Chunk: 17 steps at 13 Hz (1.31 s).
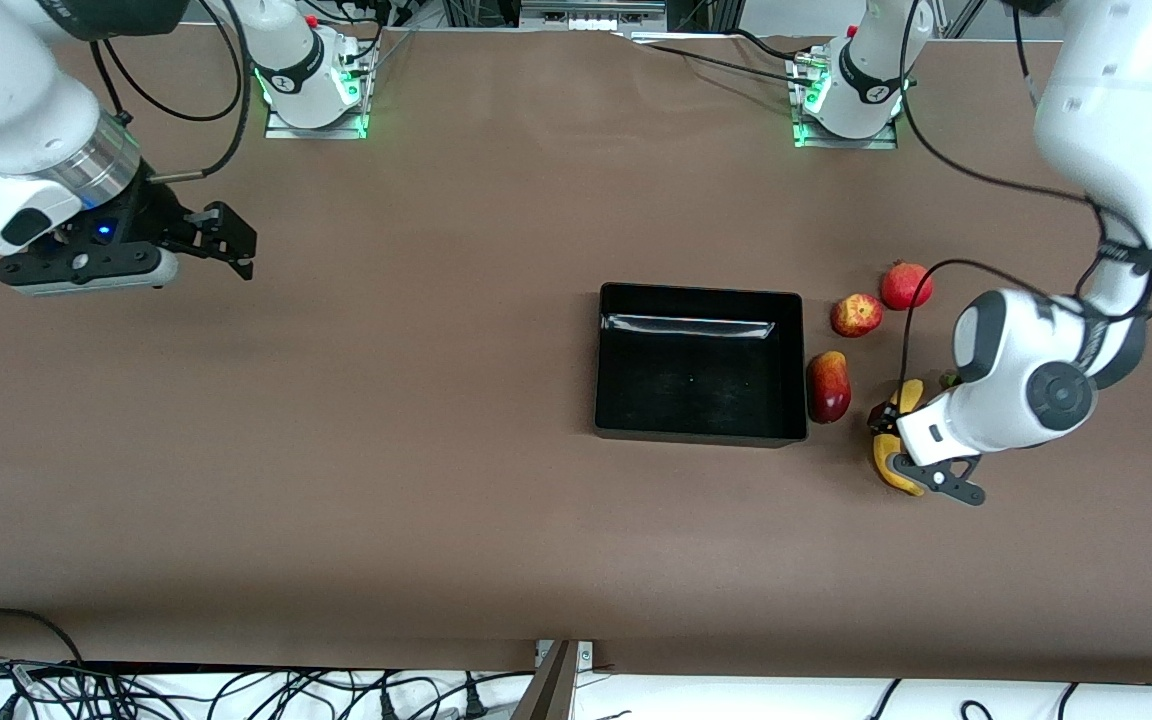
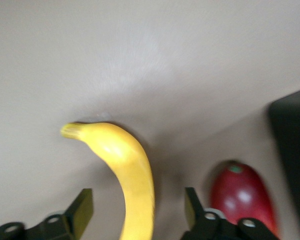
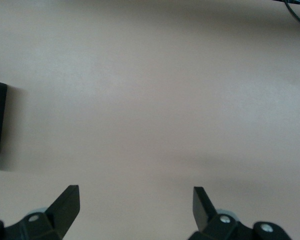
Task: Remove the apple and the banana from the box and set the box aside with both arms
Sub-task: 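Open the left gripper and raise it while the right gripper advances, then move the right gripper to the rim of the black tray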
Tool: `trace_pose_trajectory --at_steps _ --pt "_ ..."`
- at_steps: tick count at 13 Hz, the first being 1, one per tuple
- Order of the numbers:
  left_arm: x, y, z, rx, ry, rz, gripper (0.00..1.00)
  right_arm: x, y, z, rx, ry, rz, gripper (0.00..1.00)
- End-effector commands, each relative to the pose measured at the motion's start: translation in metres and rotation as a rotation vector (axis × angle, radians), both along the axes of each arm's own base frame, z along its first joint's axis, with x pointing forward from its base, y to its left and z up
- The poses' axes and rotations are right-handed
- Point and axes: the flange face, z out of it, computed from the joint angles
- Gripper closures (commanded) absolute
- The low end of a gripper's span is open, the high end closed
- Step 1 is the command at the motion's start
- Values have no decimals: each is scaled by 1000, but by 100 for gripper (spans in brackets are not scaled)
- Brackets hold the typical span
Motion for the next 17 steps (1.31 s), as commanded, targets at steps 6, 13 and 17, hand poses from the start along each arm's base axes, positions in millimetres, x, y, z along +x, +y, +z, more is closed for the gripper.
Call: trace_pose_trajectory --at_steps 6,13,17 --pt "-56 -58 242 51 115 241 0 -6 10 8 16 -3 30 0" --pt "-104 -21 261 39 -94 328 0 -5 30 -22 -4 75 63 0" --pt "-105 2 263 30 -122 303 0 -10 42 -24 -7 87 81 0"
